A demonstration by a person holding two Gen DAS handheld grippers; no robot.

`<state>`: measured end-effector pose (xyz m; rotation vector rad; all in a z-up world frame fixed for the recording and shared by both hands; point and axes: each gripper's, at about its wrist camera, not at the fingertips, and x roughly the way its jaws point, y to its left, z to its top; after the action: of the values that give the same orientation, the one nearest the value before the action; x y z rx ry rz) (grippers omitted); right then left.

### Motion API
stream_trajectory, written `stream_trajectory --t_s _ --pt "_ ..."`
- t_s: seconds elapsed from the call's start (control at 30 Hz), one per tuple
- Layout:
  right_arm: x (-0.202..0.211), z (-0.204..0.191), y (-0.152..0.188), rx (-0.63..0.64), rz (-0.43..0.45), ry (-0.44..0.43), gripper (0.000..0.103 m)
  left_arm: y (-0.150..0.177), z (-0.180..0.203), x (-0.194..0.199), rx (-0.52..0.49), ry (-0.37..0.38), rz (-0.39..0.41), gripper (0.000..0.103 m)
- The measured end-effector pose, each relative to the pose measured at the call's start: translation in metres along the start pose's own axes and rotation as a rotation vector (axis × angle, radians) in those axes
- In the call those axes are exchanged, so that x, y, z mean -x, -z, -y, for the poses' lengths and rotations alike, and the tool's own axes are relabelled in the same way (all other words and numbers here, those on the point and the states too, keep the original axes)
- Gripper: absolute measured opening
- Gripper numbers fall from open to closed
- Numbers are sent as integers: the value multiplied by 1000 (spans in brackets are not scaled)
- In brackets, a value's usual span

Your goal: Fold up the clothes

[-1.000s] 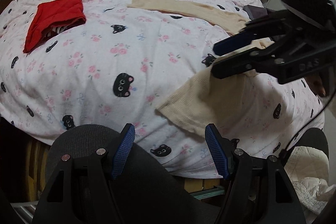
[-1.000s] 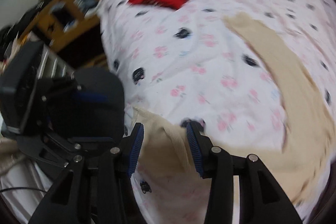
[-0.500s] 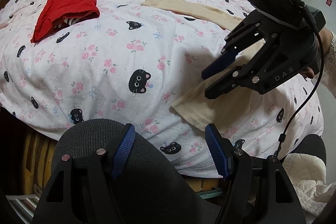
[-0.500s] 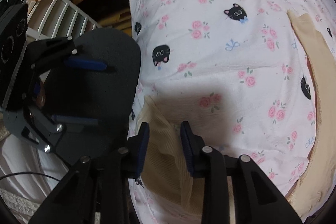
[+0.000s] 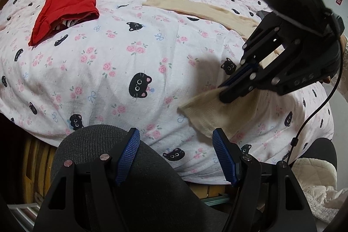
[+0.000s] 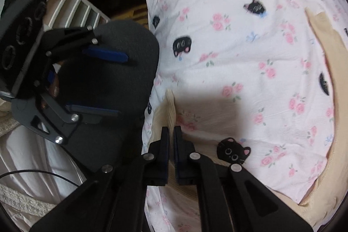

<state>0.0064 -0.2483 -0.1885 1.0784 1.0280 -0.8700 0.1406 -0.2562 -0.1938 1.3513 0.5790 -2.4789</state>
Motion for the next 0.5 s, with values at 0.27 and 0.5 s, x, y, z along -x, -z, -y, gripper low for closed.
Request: stream_trajectory --t_s 0.27,0.5 --pt "43 2 2 -22 156 77 4 -15 -5 3 35 82 23 64" --pt "90 4 1 -83 359 206 4 -23 -13 3 58 77 43 64"
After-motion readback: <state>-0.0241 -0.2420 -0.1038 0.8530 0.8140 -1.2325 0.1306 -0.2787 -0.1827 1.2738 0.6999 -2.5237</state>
